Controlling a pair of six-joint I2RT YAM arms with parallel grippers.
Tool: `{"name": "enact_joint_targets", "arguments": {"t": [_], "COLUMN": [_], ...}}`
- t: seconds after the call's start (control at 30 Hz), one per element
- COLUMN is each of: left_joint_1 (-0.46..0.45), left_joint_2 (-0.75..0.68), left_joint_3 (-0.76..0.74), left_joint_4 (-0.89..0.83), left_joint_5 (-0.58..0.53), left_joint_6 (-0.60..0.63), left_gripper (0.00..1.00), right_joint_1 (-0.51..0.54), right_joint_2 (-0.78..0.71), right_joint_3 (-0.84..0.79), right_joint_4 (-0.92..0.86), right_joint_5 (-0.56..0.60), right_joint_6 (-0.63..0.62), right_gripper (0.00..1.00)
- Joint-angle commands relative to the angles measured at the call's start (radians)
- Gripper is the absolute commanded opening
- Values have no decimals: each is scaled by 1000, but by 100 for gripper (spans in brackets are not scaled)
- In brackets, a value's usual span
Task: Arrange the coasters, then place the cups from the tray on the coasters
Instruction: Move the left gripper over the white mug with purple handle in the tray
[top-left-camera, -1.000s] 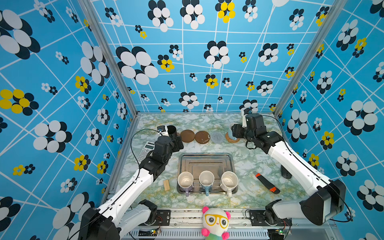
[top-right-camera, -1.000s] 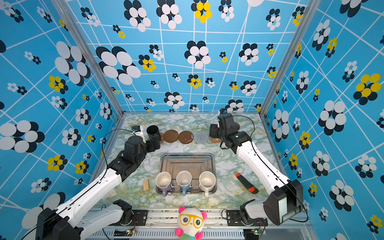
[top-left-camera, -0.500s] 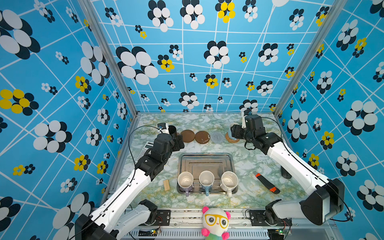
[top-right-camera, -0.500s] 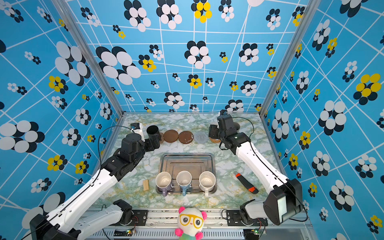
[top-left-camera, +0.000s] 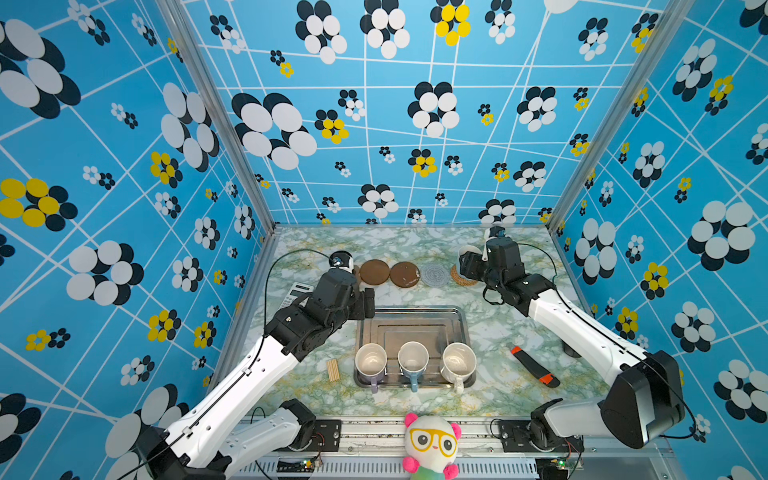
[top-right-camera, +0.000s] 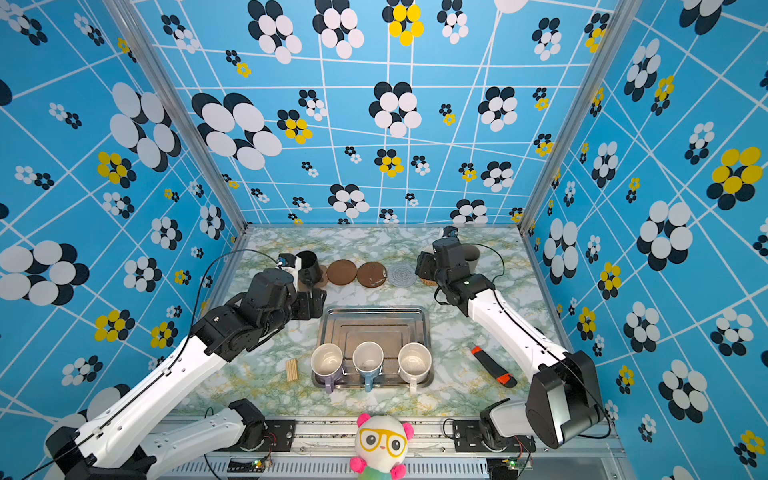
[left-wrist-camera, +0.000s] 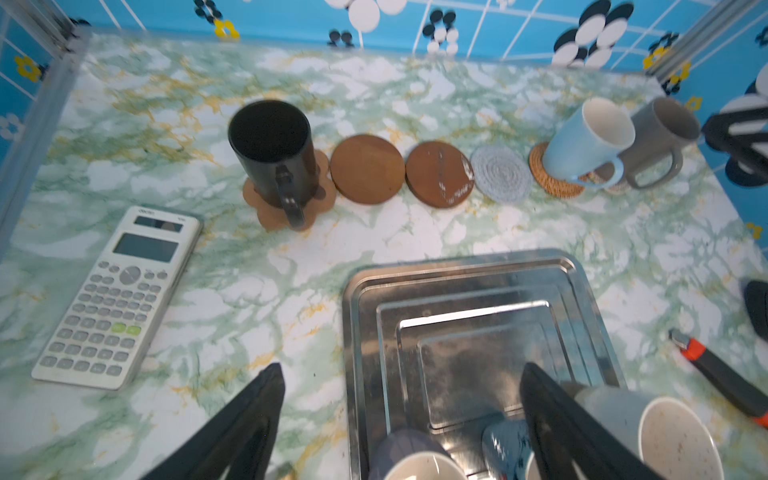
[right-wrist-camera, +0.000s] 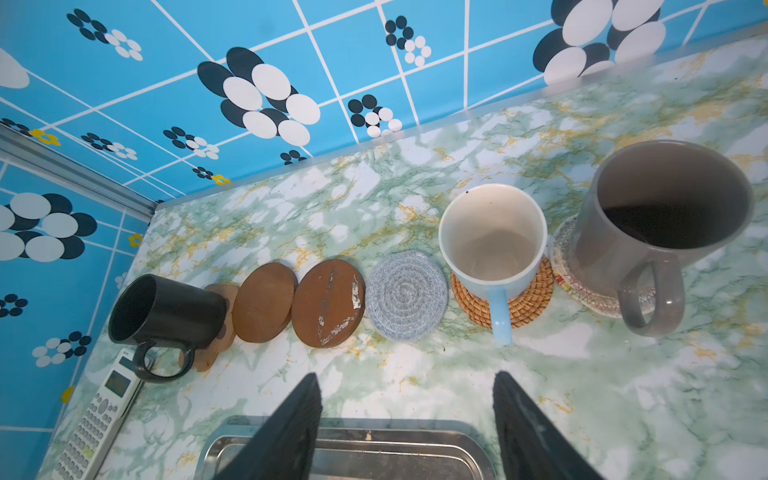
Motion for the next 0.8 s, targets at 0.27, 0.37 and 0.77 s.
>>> {"name": "enact_joint_targets", "arguments": {"t": [0.27, 0.37, 0.77], "left_joint_1": [-223, -270, -412], "left_joint_2": [34, 12, 3], "left_joint_3": [18, -31, -174], "left_joint_4": [-403, -393, -338], "left_joint_5": [-16, -2, 49], "left_joint_6": [-234, -310, -514], "left_gripper": [86, 85, 77], "right_joint_1": [6, 5, 6], "right_joint_2": [52, 59, 59], "right_joint_3": [26, 13, -10], "right_joint_4": [100, 132, 152], "right_joint_5": [30, 6, 3], "right_joint_6": [-25, -15, -8], "right_gripper": [69, 69, 69]}}
